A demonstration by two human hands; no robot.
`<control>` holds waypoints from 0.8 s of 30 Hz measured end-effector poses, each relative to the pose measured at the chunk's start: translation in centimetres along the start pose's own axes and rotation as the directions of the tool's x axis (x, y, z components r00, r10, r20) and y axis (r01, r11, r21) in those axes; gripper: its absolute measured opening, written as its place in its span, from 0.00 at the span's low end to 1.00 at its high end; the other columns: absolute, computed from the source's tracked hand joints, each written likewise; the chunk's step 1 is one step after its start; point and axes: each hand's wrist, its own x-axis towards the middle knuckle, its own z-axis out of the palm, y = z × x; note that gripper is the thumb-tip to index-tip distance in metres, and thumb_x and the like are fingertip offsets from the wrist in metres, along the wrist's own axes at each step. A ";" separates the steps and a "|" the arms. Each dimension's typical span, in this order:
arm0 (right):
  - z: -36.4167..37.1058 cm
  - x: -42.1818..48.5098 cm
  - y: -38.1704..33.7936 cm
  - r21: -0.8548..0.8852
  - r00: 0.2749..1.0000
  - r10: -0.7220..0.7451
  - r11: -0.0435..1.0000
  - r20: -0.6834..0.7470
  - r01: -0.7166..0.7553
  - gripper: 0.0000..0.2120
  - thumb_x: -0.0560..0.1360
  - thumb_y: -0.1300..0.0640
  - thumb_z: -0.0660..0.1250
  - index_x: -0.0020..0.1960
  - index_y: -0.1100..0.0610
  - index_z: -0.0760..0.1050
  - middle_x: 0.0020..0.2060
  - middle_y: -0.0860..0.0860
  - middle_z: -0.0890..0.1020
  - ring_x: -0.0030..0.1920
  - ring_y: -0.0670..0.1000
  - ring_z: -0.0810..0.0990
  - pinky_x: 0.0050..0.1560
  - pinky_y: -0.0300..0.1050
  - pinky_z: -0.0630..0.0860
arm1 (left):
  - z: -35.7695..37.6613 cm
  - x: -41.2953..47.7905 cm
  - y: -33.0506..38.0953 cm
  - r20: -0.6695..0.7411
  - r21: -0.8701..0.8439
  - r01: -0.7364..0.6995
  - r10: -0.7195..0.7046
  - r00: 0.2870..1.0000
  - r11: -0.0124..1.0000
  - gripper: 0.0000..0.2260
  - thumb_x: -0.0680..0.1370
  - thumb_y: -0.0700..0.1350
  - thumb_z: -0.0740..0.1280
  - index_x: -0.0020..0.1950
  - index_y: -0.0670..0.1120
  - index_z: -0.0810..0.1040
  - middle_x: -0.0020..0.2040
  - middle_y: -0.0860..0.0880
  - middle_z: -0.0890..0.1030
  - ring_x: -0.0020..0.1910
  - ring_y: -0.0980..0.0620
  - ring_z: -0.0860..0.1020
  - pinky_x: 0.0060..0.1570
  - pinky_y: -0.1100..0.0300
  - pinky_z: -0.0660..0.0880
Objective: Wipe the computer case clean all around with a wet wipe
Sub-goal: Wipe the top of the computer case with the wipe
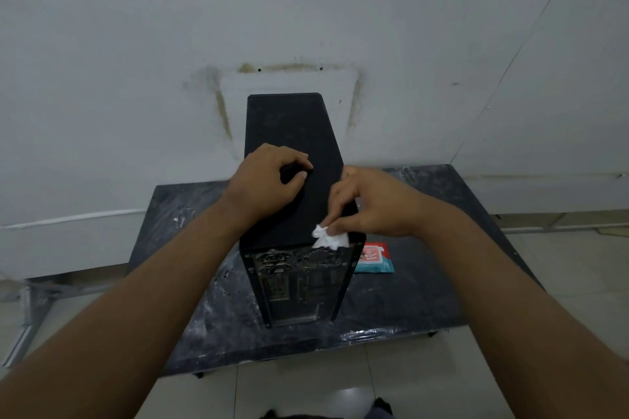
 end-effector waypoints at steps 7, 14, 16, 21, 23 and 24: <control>0.1 -0.5 -0.5 0.064 0.995 0.037 0.997 0.094 -0.043 0.03 0.72 0.53 0.82 0.45 0.47 0.90 0.43 0.40 0.86 0.50 0.45 0.77 0.48 0.34 0.71 | -0.3 -0.1 0.3 -0.001 -0.021 0.020 -0.020 1.000 1.000 0.07 0.82 0.48 0.70 0.57 0.58 0.86 0.62 0.61 0.84 0.63 0.60 0.75 0.65 0.59 0.71; -1.1 -0.6 2.3 0.117 0.970 0.175 0.981 -0.168 -0.156 0.07 0.71 0.55 0.83 0.46 0.45 0.90 0.42 0.38 0.86 0.52 0.44 0.79 0.53 0.43 0.74 | -0.3 0.0 0.4 -0.080 -0.075 0.059 -0.065 0.995 0.995 0.10 0.85 0.43 0.64 0.57 0.52 0.84 0.56 0.56 0.84 0.58 0.58 0.76 0.60 0.61 0.72; -1.0 0.2 2.0 0.081 0.990 0.133 0.988 -0.046 -0.129 0.05 0.71 0.53 0.83 0.45 0.45 0.90 0.43 0.40 0.86 0.51 0.45 0.79 0.54 0.45 0.76 | -0.2 -0.1 0.1 -0.127 -0.095 0.074 -0.085 0.988 0.993 0.10 0.86 0.43 0.63 0.56 0.52 0.84 0.55 0.56 0.83 0.57 0.55 0.77 0.59 0.59 0.73; -0.9 3.3 4.2 0.006 0.856 0.239 0.964 -0.458 -0.266 0.04 0.74 0.51 0.80 0.49 0.45 0.90 0.41 0.38 0.84 0.48 0.29 0.75 0.52 0.39 0.74 | -0.2 -0.1 -0.3 -0.212 -0.210 0.122 -0.167 0.963 0.970 0.10 0.86 0.41 0.62 0.54 0.52 0.81 0.51 0.55 0.80 0.50 0.58 0.77 0.51 0.68 0.71; -0.2 4.5 3.8 -0.056 0.898 0.169 0.976 -0.406 -0.209 0.05 0.74 0.50 0.80 0.49 0.43 0.89 0.43 0.38 0.85 0.50 0.32 0.74 0.53 0.39 0.74 | -0.2 -0.2 -0.3 -0.276 -0.308 0.147 -0.236 0.932 0.940 0.10 0.87 0.40 0.60 0.55 0.51 0.80 0.50 0.55 0.81 0.49 0.57 0.78 0.48 0.68 0.71; 0.2 5.0 3.0 -0.065 0.957 0.097 0.991 -0.274 -0.119 0.05 0.74 0.50 0.80 0.49 0.43 0.89 0.43 0.38 0.85 0.51 0.36 0.76 0.51 0.37 0.74 | -0.3 -0.3 -0.2 -0.311 -0.359 0.158 -0.278 0.909 0.920 0.10 0.87 0.40 0.60 0.55 0.51 0.80 0.50 0.55 0.81 0.49 0.57 0.78 0.48 0.67 0.72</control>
